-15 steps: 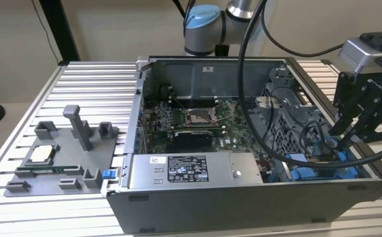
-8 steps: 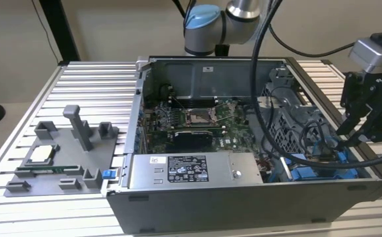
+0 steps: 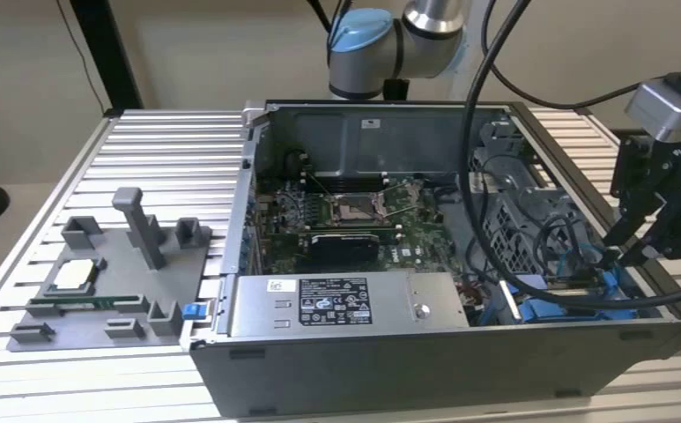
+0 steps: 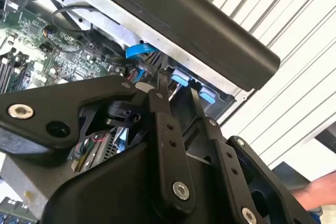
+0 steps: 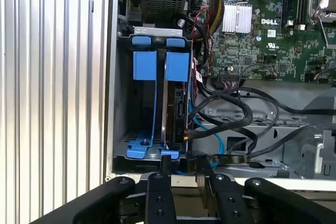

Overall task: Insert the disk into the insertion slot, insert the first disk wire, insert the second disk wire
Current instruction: 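Insert the second disk wire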

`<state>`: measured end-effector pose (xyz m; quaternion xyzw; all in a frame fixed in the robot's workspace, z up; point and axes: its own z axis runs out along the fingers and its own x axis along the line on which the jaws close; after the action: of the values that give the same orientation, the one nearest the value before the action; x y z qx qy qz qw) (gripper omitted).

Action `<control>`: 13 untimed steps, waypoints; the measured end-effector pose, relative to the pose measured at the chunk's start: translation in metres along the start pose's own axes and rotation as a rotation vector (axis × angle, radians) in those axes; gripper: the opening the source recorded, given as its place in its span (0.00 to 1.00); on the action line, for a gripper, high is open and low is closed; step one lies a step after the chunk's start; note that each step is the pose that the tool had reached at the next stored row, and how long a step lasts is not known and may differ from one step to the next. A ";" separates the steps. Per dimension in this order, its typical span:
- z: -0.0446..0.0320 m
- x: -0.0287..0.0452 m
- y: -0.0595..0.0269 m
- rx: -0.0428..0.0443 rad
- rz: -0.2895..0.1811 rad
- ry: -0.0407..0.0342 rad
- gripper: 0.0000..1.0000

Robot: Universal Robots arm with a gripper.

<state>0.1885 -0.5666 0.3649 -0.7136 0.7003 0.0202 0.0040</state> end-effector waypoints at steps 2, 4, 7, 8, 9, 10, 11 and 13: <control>0.0033 -0.0006 -0.0012 -0.0001 0.000 0.0000 1.00; 0.0052 -0.0008 -0.0018 -0.0049 0.000 -0.0001 1.00; 0.0071 -0.0009 -0.0041 -0.0171 0.001 -0.0002 1.00; 0.0076 -0.0009 -0.0051 -0.0183 0.001 -0.0004 1.00; 0.0080 -0.0009 -0.0060 -0.0188 0.001 -0.0004 1.00; 0.0085 -0.0009 -0.0069 -0.0202 0.001 -0.0006 1.00; 0.0088 -0.0008 -0.0076 -0.0219 0.001 -0.0006 1.00; 0.0090 -0.0010 -0.0081 -0.0255 0.001 -0.0002 1.00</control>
<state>0.1964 -0.5652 0.3557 -0.7133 0.7003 0.0292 -0.0051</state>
